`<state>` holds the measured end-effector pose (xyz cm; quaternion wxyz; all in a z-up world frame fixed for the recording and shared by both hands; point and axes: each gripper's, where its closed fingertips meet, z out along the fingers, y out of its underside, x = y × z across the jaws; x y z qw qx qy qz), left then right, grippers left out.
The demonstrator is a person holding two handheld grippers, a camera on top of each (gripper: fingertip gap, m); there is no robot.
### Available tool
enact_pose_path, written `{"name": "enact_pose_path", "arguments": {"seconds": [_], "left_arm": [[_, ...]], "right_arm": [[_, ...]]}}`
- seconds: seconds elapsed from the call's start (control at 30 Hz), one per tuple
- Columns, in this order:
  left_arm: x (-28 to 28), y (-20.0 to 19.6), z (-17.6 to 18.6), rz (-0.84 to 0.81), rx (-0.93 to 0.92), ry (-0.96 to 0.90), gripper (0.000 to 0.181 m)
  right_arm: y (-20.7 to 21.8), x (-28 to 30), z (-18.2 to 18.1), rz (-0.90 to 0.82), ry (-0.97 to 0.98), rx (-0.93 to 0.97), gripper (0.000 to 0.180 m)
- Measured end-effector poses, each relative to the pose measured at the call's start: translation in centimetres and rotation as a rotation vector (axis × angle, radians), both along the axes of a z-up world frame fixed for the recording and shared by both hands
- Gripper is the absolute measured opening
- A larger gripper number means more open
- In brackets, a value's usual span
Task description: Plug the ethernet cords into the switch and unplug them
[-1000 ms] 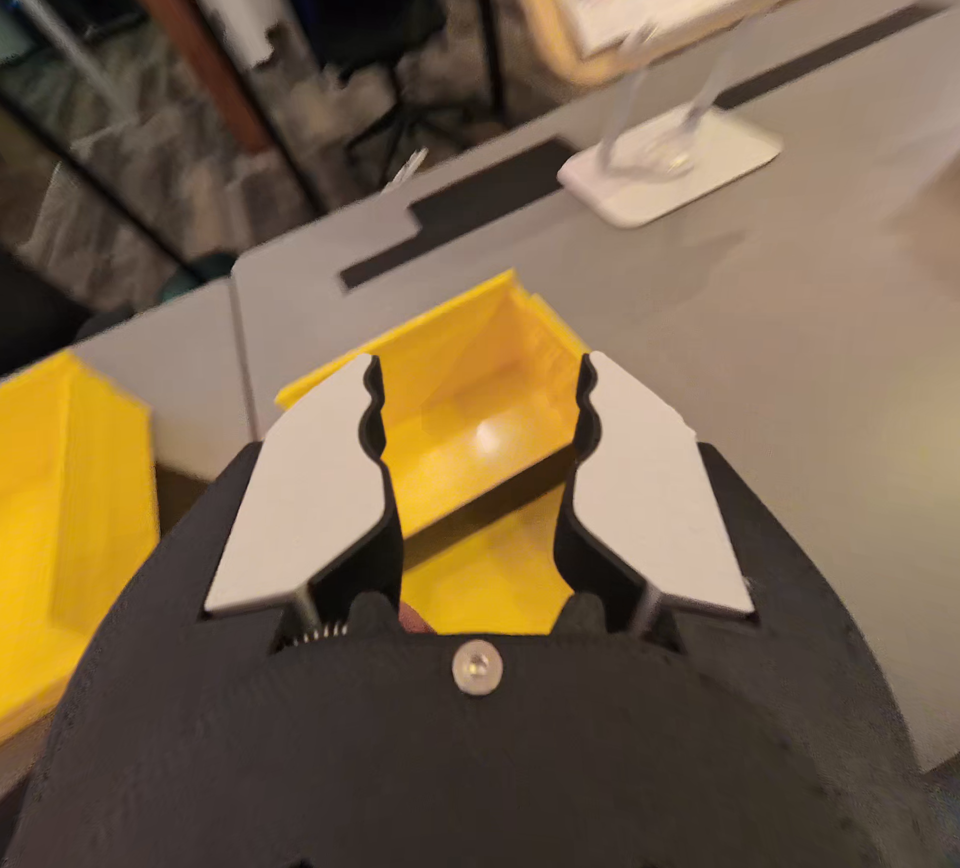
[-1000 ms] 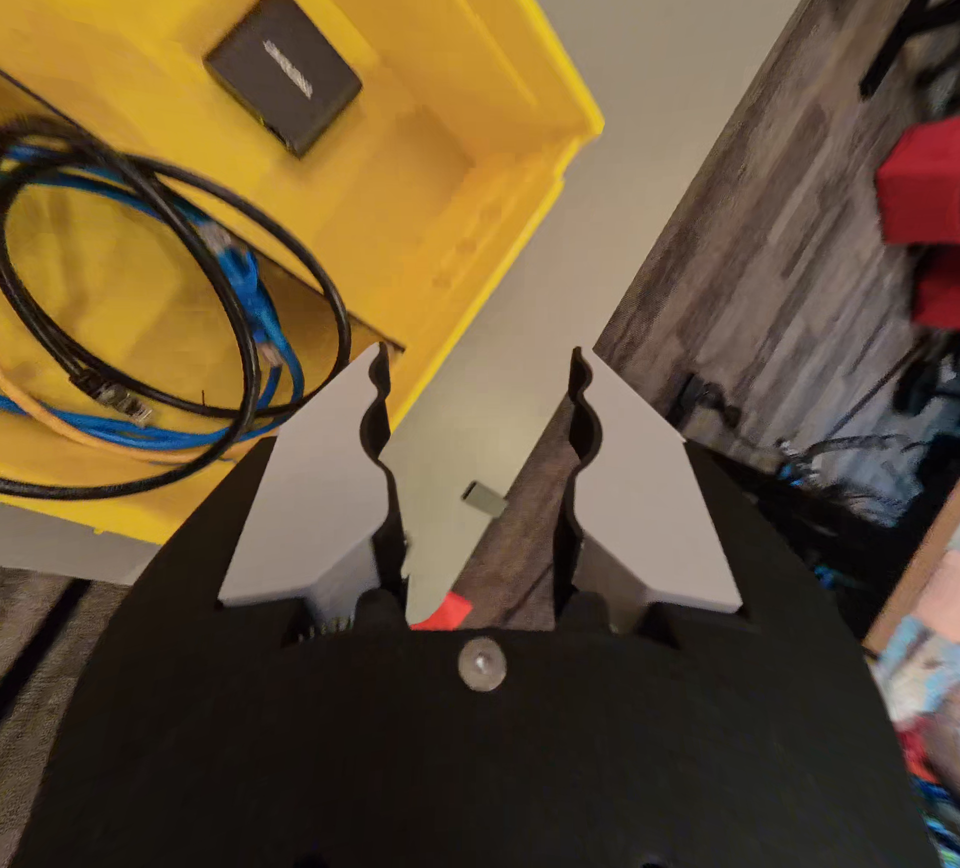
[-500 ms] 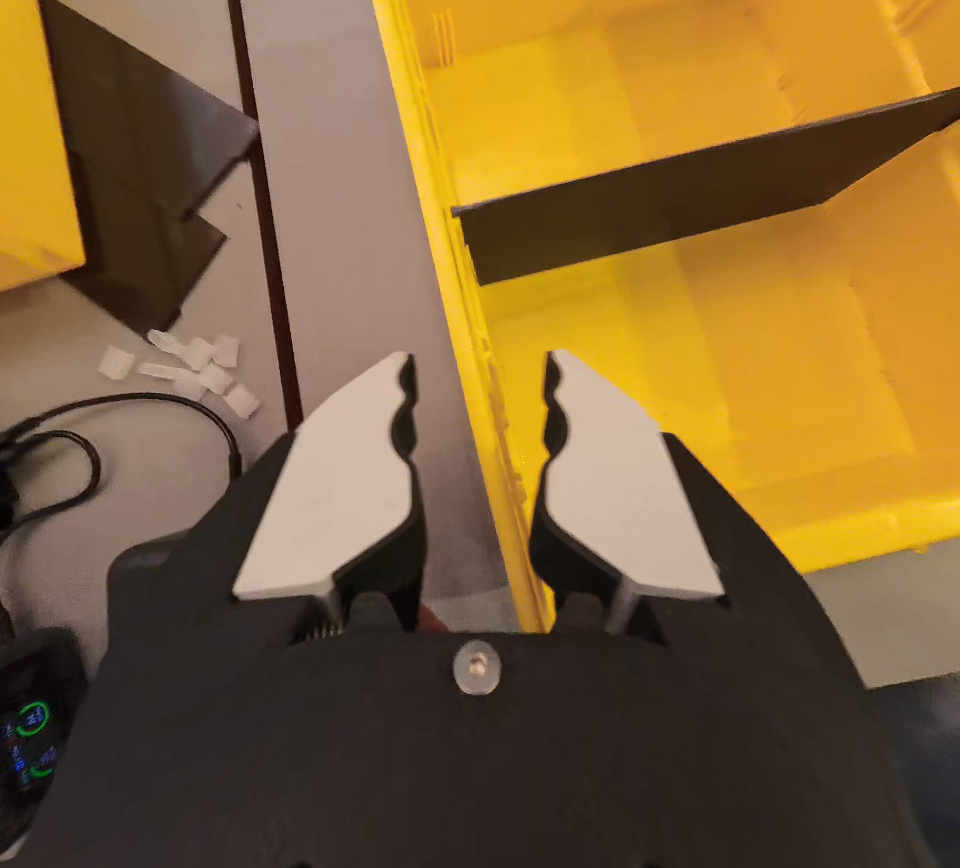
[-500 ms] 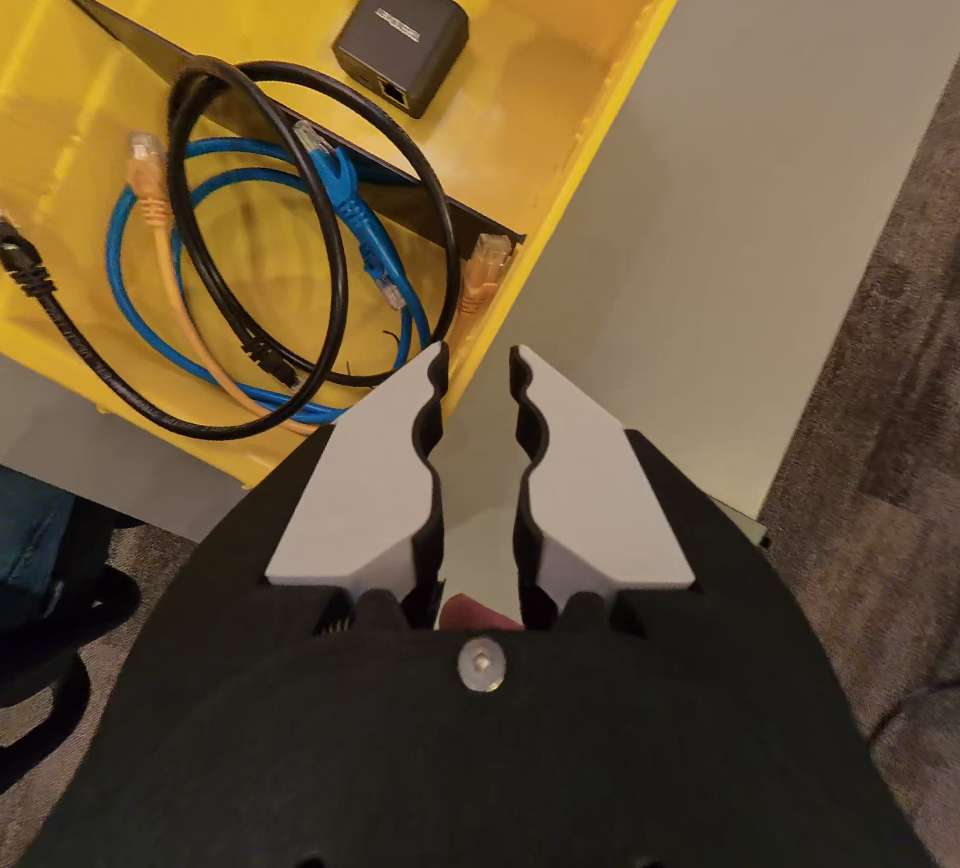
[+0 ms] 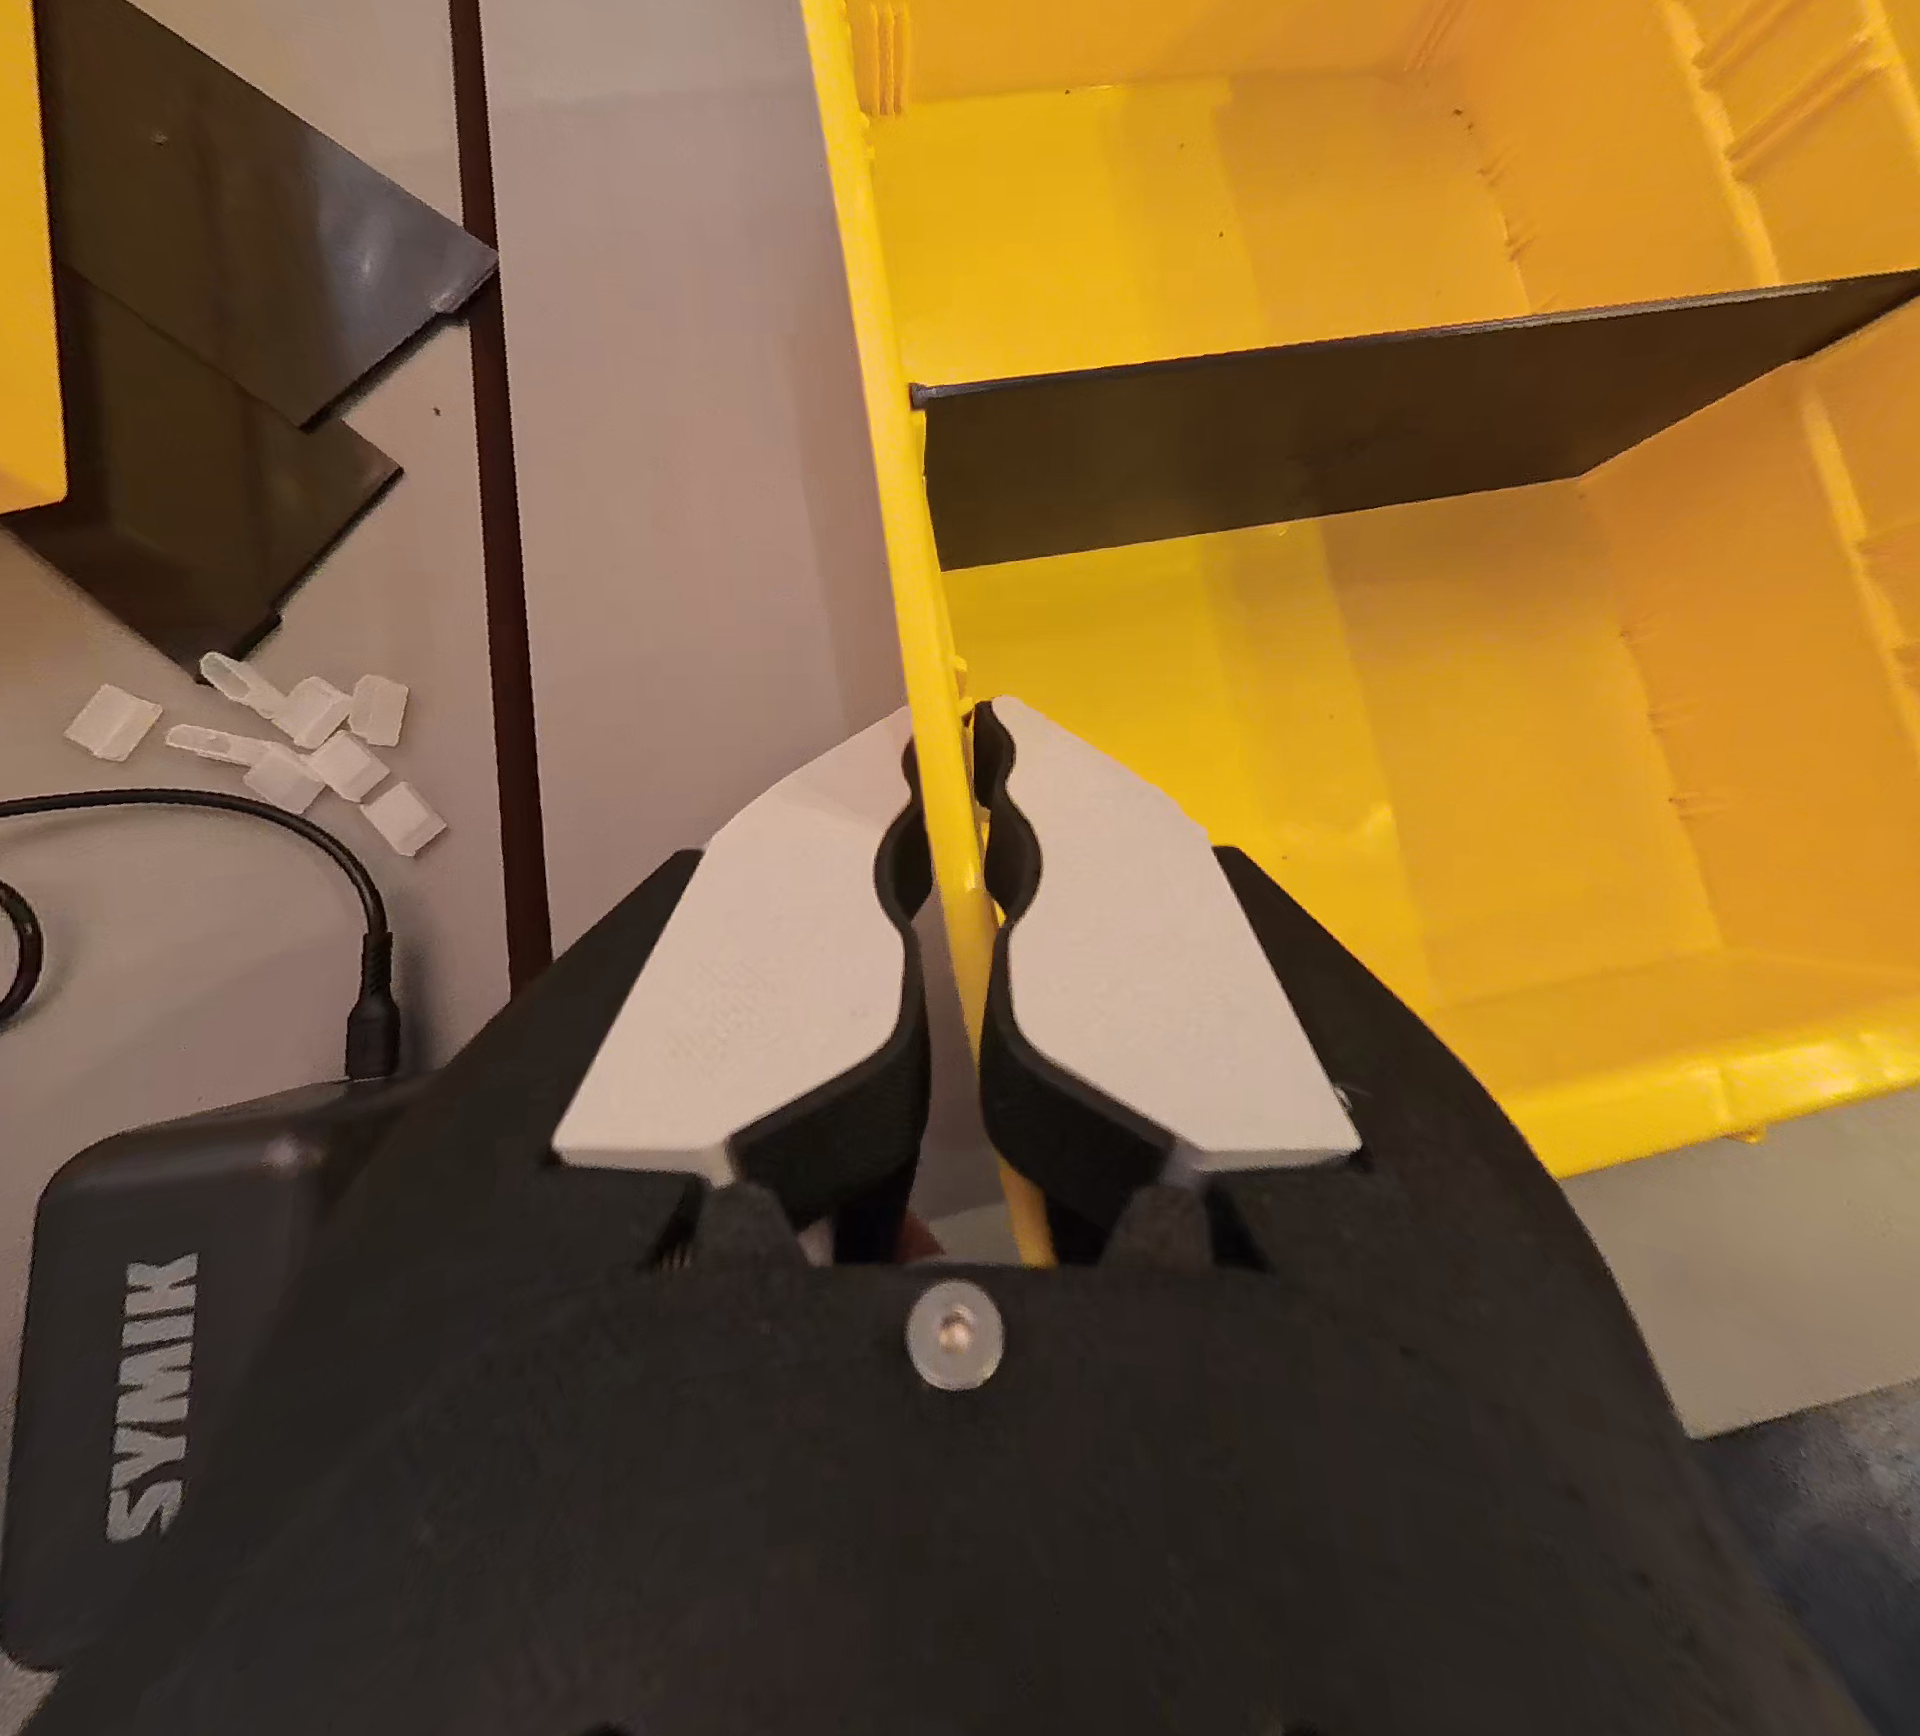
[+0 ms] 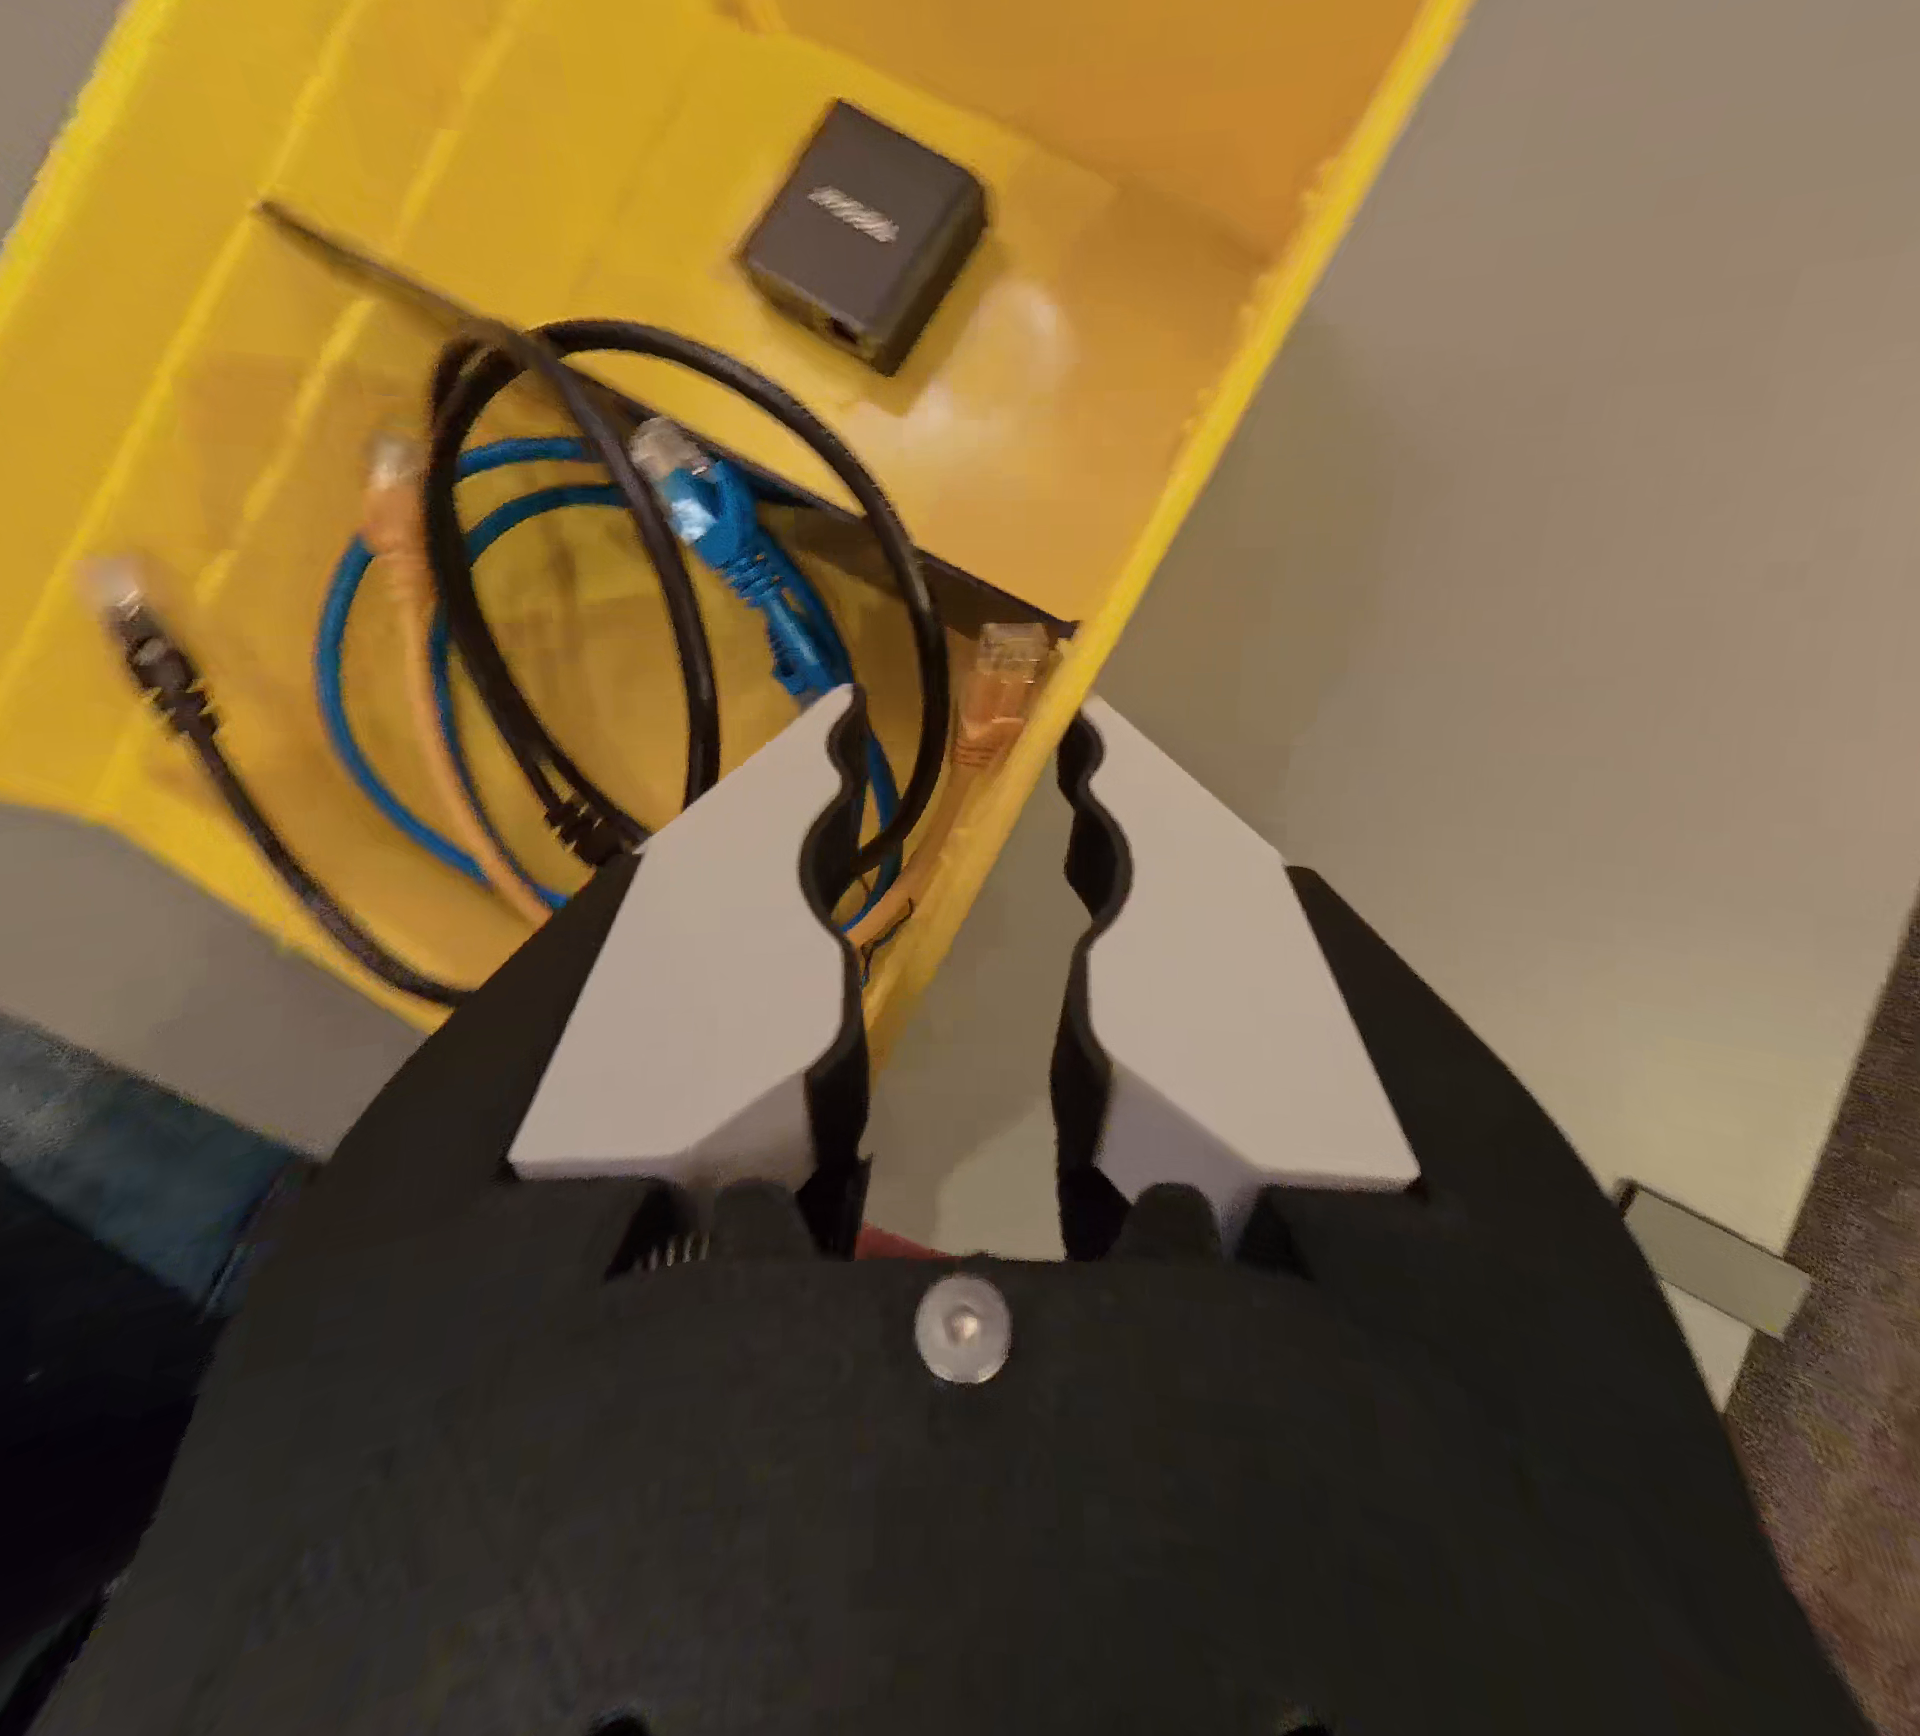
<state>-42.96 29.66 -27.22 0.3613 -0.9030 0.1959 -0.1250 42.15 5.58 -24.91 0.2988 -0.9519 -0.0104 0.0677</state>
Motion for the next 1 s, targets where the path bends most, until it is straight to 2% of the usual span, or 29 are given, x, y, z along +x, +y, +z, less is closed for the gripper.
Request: {"name": "enact_pose_path", "arguments": {"seconds": [0.07,0.37,0.53,0.77,1.0], "left_arm": [[0.1,0.1,0.2,0.004,0.011,-0.005,0.005],[1.1,-0.1,3.0,0.003,0.081,-0.095,0.005],[1.2,-0.5,6.2,0.017,0.140,-0.192,0.005],[0.6,-1.4,11.9,0.042,0.269,-0.252,0.005],[-0.2,-2.0,14.7,0.061,0.318,-0.303,0.006]], "right_arm": [[0.8,-0.1,-0.6,-0.016,-0.040,-0.013,0.021],[5.5,-8.0,-1.4,0.019,0.034,0.080,0.021],[8.7,-15.0,-1.3,0.079,0.094,0.145,0.038],[13.3,-28.0,-1.6,0.179,0.163,0.223,0.066],[16.6,-40.9,-1.6,0.267,0.281,0.242,0.084]]}}
